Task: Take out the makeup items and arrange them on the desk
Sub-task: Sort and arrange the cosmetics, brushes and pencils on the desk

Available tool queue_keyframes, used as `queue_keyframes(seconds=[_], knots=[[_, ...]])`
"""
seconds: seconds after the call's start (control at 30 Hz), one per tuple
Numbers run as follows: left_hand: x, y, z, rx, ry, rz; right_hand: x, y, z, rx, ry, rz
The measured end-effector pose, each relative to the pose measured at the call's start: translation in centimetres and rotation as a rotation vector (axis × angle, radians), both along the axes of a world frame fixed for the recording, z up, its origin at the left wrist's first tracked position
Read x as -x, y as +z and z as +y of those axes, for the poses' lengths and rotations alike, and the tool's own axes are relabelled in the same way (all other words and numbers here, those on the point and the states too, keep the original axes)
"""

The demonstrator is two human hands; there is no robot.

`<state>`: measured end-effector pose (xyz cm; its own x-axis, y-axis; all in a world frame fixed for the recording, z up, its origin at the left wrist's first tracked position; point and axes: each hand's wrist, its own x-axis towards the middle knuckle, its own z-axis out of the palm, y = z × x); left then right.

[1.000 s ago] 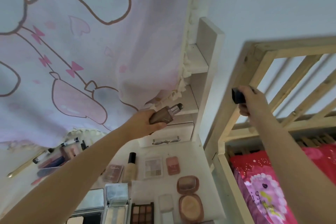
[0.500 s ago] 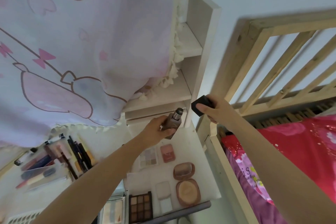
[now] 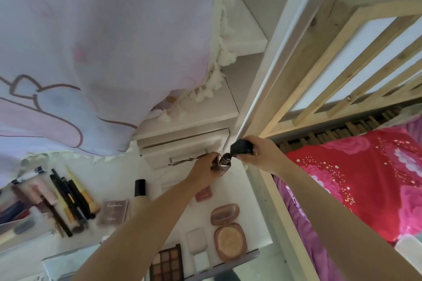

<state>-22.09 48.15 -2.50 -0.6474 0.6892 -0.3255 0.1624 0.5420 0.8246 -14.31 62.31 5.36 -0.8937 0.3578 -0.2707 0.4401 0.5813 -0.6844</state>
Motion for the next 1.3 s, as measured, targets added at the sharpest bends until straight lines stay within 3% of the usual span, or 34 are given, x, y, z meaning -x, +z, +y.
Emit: queue_keyframes(seconds=[0.83, 1.2, 1.3], knots=[[-0.7, -1.7, 0.3, 0.019, 0.193, 0.048, 2.9, 0.1, -2.1, -0.315, 0.326, -0.291], [-1.0, -1.1, -4.4, 0.208, 0.246, 0.074, 2.5, -0.9, -2.2, -0.323, 0.331, -0.281], [-1.0, -1.1, -7.2, 0.254, 0.229, 0.122, 0.7, -1.5, -2.4, -0.258, 0.152, -0.219]])
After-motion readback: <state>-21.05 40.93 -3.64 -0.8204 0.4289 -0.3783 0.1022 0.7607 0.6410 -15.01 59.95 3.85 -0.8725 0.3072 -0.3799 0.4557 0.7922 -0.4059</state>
